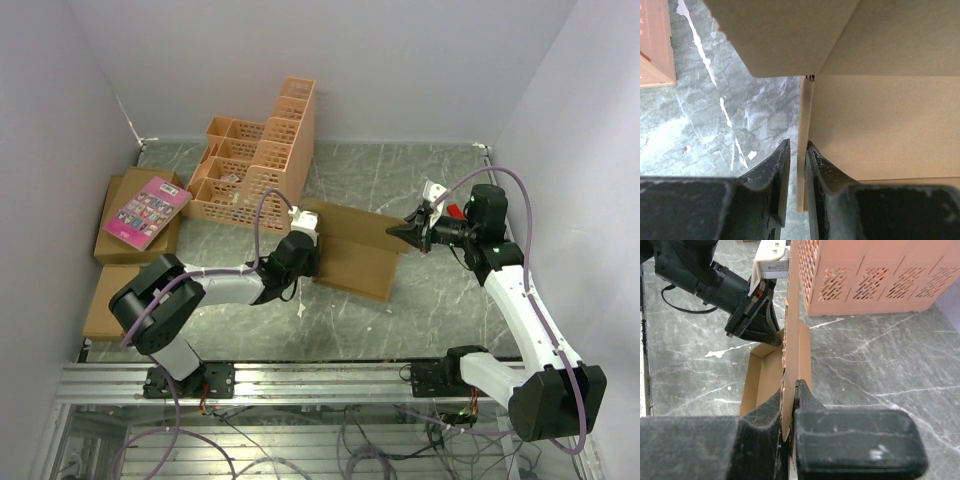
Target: Fold the paper box
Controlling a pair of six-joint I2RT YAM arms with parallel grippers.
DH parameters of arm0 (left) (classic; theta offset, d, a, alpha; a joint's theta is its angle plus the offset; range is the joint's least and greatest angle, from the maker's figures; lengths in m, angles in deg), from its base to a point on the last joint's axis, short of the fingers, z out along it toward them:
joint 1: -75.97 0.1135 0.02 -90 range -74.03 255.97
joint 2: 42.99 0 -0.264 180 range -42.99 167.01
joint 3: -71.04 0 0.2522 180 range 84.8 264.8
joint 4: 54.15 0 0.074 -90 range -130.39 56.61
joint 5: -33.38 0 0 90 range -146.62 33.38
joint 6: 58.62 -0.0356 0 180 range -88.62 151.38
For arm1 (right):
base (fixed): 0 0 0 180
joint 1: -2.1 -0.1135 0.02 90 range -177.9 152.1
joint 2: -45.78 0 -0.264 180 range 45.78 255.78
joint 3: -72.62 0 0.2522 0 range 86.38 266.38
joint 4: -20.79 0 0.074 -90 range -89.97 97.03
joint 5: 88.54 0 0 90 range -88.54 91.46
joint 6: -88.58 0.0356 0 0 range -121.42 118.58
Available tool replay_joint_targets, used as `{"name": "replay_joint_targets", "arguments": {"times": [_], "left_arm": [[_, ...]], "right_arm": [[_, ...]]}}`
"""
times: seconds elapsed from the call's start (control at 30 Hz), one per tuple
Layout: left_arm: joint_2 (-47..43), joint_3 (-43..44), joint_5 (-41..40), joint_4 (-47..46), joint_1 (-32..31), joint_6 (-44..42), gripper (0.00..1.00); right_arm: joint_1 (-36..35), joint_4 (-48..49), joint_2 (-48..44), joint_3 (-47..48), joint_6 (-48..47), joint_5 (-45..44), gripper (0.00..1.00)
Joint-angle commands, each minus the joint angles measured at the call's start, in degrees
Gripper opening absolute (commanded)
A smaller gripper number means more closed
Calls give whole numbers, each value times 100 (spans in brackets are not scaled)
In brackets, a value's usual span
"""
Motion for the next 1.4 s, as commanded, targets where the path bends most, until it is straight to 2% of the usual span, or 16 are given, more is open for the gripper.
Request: {"name": "replay_joint_targets", "arguments": {"times": [0.0,0.03,0.1,0.17,0.3,0.47,0.57,0.67,0.73,0.83,0.93,1.1,1.27,1.37], "left_arm": [[29,-128,10,-46,29,-46,27],[44,-147,12,-55,34,-39,24],[69,-157,-2,-65,32,-26,9],[100,-145,-14,-55,35,-17,7],[14,-176,46,-109,33,-51,9],[-699,-473,387,-128,29,-63,39],[-1466,-812,716,-93,36,-239,48],[-2568,-1267,1433,-123,218,-442,58],[-3316,-1431,1967,117,479,-513,63],[-4277,-1455,2715,658,1146,-390,80],[-4722,-1181,3492,861,1905,-342,83],[-4275,-1004,5054,-395,2611,-166,84],[-3133,-878,6081,-1639,2648,-180,83],[-2695,-1102,6334,-3109,2615,128,80]], "right_arm": [[-41,88,-45,-19,-20,81,0],[-35,88,-46,-19,-24,77,0],[-34,88,-36,-26,-24,68,0],[-38,88,-37,-28,-25,72,0],[-40,80,-13,-28,-29,70,0],[-33,11,37,-28,-85,44,0],[-15,-91,86,27,-139,156,0],[51,-403,223,234,-392,397,0],[87,-666,327,423,-572,451,0],[115,-1417,524,782,-1037,590,0],[116,-2275,799,1359,-1682,822,0],[115,-3403,1107,1939,-2506,967,0],[108,-4413,1372,2328,-3173,1202,0],[107,-4575,1429,2423,-3210,1217,0]]}}
